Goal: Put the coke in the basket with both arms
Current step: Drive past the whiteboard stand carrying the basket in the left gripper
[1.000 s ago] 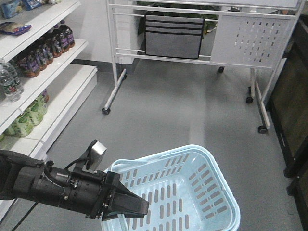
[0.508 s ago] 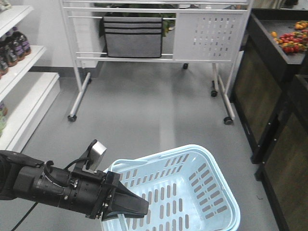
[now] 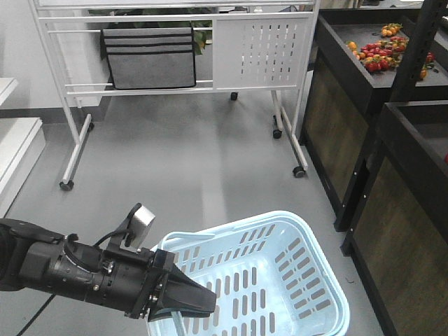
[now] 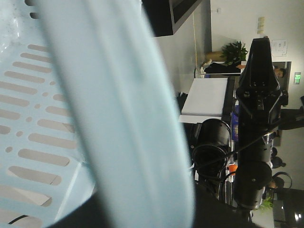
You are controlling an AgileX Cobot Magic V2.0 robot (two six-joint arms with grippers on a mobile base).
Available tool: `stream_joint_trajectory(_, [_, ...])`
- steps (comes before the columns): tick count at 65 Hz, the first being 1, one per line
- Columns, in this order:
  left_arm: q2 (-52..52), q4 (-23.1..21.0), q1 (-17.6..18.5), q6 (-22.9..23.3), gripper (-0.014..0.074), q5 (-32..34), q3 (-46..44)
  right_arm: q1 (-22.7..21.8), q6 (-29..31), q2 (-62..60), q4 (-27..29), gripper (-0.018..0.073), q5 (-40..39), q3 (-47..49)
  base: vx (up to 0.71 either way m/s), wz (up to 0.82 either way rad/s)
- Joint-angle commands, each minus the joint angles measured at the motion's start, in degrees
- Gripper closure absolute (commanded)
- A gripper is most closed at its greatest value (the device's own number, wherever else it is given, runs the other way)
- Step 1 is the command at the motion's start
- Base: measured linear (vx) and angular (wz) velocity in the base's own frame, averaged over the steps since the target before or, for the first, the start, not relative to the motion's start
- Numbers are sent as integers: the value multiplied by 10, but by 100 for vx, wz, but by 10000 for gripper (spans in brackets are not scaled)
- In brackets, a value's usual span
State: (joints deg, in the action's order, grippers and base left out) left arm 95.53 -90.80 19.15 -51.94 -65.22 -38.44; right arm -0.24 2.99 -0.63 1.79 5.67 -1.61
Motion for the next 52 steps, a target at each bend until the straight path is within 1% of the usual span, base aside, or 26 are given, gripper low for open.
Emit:
stream_joint_trajectory(1, [-27, -37, 2, -6, 603, -57, -9, -3, 4, -7, -1, 569, -43, -4, 8, -13])
stream_joint_trajectory(17, [-27, -37, 2, -6, 603, -57, -9, -3, 4, -7, -1, 569, -43, -4, 10, -5])
stream_joint_trajectory(52, [-27, -37, 2, -6, 602, -57, -9, -3, 4, -7, -1, 569, -43, -4, 17, 7])
